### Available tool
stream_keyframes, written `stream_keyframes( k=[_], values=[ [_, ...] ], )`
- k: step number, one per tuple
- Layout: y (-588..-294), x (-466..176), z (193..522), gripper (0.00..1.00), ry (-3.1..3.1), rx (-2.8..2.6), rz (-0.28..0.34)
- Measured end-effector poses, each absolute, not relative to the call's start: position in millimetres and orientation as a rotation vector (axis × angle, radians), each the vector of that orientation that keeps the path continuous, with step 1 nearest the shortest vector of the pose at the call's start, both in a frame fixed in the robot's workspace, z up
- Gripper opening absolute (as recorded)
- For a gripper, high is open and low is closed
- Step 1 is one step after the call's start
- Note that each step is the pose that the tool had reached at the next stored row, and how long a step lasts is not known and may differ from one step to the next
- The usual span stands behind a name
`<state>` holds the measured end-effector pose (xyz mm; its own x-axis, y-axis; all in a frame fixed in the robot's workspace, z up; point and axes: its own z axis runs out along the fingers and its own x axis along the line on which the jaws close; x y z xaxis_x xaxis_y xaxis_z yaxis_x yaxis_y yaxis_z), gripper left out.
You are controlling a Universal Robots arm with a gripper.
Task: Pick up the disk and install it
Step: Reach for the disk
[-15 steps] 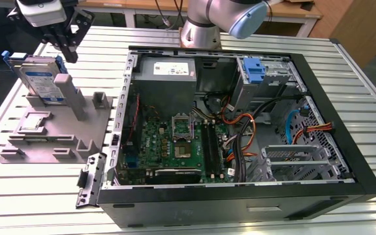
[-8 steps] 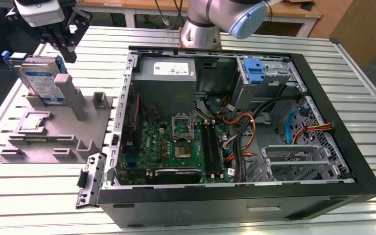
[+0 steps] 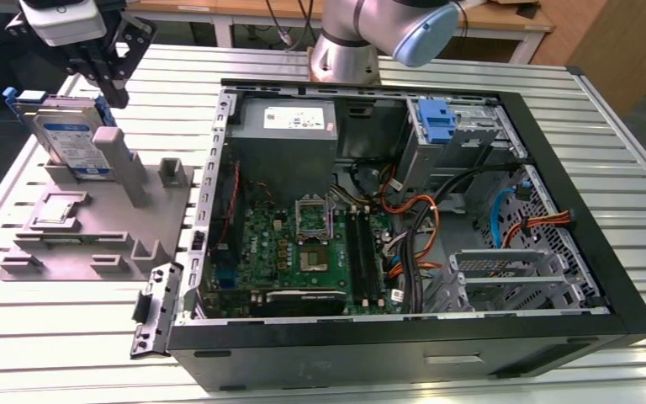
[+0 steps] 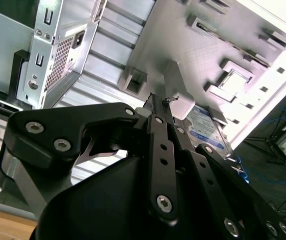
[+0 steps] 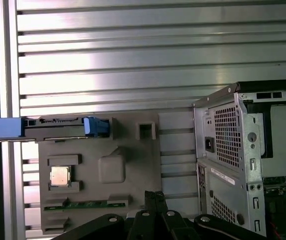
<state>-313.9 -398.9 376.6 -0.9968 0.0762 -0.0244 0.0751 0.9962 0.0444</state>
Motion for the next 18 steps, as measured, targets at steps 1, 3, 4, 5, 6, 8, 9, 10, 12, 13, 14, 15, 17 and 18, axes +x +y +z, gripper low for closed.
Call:
stream_keyframes(
  k=[1, 3, 4, 5, 6, 8, 9, 10, 12, 13, 14, 15, 17, 18],
  values=[
    [-398.9, -314.4, 376.6, 0.1, 3.113, 0.118, 0.068],
    [-398.9, -315.2, 376.5, 0.1, 3.113, 0.118, 0.068],
    [-398.9, -315.7, 376.4, 0.1, 3.112, 0.118, 0.068],
    [-398.9, -316.1, 376.4, 0.1, 3.112, 0.118, 0.068],
    [-398.9, -316.5, 376.4, 0.1, 3.113, 0.118, 0.068],
    [-398.9, -317.3, 376.4, 0.1, 3.113, 0.118, 0.068],
    [-398.9, -317.7, 376.3, 0.1, 3.112, 0.118, 0.068],
    [-398.9, -318.1, 376.3, 0.1, 3.113, 0.118, 0.068],
    [-398.9, -319.0, 376.2, 0.1, 3.113, 0.118, 0.068],
    [-398.9, -319.5, 376.2, 0.1, 3.112, 0.118, 0.068],
    [-398.9, -320.1, 376.1, 0.1, 3.112, 0.118, 0.068],
    [-398.9, -320.6, 376.1, 0.1, 3.113, 0.118, 0.068],
    [-399.0, -321.3, 376.1, 0.1, 3.113, 0.118, 0.068],
    [-398.9, -321.6, 376.1, 0.1, 3.113, 0.118, 0.068]
  ],
)
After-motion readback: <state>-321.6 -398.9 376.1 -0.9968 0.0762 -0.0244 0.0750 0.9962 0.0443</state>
